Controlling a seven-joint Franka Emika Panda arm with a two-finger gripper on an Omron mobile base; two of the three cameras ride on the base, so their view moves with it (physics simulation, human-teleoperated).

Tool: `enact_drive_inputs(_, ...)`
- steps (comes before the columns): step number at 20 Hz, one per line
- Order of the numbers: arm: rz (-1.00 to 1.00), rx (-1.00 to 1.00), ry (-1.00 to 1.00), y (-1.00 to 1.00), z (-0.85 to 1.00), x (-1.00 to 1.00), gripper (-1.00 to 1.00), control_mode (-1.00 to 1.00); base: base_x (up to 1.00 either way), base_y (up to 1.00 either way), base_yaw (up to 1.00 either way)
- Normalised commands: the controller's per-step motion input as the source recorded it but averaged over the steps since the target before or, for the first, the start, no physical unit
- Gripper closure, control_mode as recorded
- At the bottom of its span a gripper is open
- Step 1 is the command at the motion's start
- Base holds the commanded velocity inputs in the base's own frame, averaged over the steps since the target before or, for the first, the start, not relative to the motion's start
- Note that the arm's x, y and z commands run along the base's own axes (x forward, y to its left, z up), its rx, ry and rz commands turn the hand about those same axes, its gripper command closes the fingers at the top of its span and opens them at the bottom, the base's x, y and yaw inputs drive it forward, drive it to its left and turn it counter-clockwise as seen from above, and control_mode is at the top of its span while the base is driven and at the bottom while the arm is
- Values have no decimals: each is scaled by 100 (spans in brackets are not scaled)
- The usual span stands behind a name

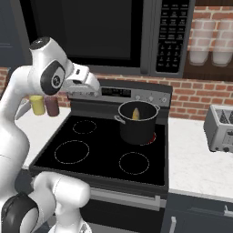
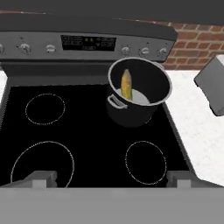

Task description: Put the onion and cucumber in the pot. Retrieve the spatula and lightly stir the vegetables in the pot.

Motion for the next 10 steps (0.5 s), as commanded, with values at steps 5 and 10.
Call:
enact_drive_inputs(5,0,0,40,100,-32,-56,-100,-100,0,0,0)
enact_drive_inputs(10,0,0,37,100,-73,-44,-100,-100,0,0,0)
